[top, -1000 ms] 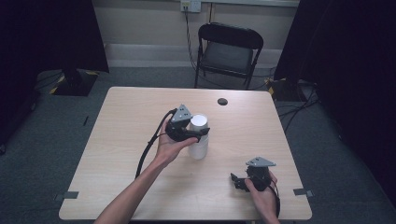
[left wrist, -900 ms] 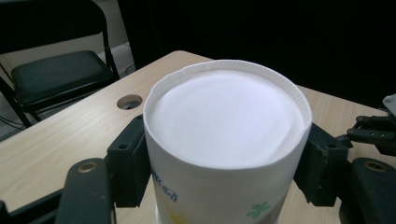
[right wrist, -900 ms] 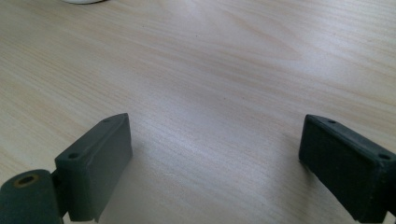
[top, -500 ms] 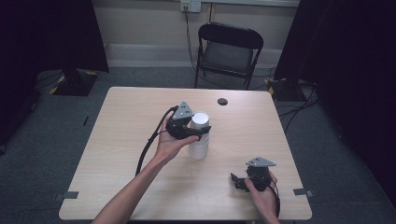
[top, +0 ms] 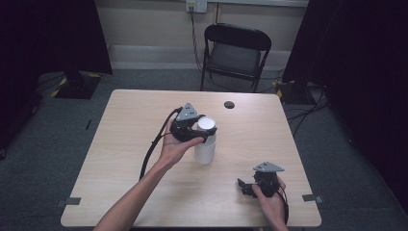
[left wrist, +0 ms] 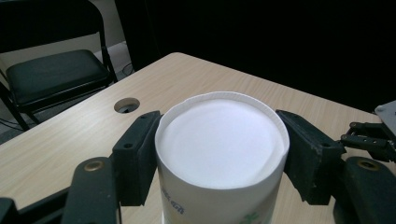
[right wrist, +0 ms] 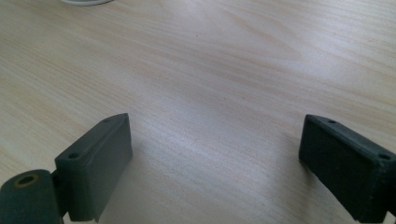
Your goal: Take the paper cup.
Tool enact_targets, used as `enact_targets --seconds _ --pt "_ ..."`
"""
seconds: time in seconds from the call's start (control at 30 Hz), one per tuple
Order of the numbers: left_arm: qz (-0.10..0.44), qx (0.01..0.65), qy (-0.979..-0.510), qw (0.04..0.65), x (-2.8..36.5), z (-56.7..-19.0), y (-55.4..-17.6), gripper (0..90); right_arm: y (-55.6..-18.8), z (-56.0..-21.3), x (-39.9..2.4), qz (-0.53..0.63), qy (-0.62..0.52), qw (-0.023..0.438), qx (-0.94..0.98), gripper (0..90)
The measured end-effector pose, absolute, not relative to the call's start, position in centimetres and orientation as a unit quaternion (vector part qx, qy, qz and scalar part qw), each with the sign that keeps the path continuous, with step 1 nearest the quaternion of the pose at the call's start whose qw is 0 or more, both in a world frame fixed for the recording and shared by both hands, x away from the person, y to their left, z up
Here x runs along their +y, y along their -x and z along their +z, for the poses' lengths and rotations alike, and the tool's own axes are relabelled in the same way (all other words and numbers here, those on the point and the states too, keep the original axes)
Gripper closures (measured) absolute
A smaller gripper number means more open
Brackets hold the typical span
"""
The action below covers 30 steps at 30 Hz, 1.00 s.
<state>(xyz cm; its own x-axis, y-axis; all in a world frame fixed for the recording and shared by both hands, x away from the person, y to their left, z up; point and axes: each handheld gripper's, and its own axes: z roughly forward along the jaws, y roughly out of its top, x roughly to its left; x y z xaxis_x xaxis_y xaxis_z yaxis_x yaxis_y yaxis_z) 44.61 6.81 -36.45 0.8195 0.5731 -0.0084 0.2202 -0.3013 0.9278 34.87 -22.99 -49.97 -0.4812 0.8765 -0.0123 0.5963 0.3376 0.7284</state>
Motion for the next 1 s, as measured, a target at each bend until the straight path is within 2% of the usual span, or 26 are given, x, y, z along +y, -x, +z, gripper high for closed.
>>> enact_targets --seconds 1.0 --pt "0.153 0.244 -0.777 0.56 7.8 -33.2 -44.2 34.7 -34.9 -50.0 -23.0 0.339 -0.466 0.206 0.791 9.0"
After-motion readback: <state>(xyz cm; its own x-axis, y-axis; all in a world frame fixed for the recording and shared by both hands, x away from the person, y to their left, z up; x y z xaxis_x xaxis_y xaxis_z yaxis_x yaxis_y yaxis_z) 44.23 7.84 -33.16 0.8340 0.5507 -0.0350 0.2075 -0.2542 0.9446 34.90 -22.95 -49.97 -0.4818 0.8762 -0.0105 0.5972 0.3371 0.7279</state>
